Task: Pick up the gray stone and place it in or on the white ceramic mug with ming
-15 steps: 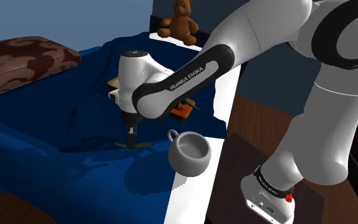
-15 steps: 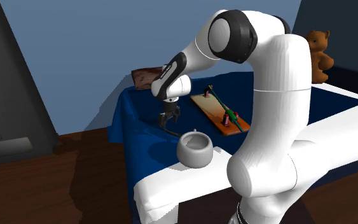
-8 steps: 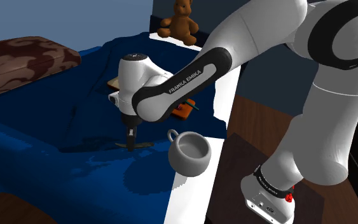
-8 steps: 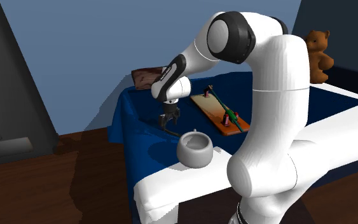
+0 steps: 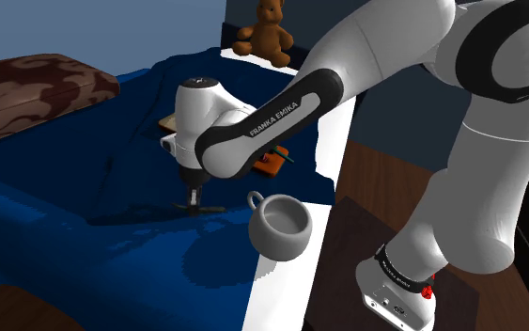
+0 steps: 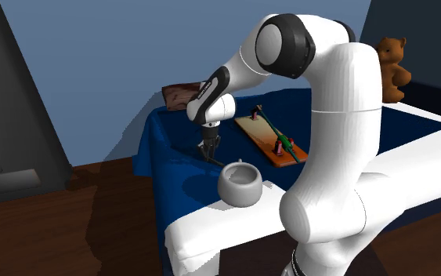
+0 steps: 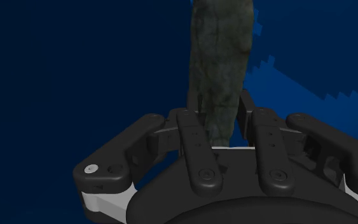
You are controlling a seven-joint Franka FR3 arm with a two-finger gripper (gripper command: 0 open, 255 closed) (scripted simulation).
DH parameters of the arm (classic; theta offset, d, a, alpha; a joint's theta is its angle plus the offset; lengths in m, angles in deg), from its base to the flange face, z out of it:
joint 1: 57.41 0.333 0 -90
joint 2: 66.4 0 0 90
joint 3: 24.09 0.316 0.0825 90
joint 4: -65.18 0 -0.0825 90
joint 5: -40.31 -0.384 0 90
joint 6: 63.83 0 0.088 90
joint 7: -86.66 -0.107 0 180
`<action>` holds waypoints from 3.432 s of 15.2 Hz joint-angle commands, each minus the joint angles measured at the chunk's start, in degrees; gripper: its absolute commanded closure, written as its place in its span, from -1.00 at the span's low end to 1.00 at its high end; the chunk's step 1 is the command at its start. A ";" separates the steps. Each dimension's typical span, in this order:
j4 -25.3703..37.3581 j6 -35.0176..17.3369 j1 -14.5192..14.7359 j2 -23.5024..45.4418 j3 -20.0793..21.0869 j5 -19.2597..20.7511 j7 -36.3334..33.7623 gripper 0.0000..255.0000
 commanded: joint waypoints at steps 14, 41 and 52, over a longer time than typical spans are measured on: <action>1.62 7.17 -0.51 -5.54 0.83 -1.79 0.89 1.00; -4.17 20.15 -1.83 -24.74 0.64 -7.22 4.72 1.00; -28.44 21.85 -0.56 -50.51 -2.72 -11.91 10.45 1.00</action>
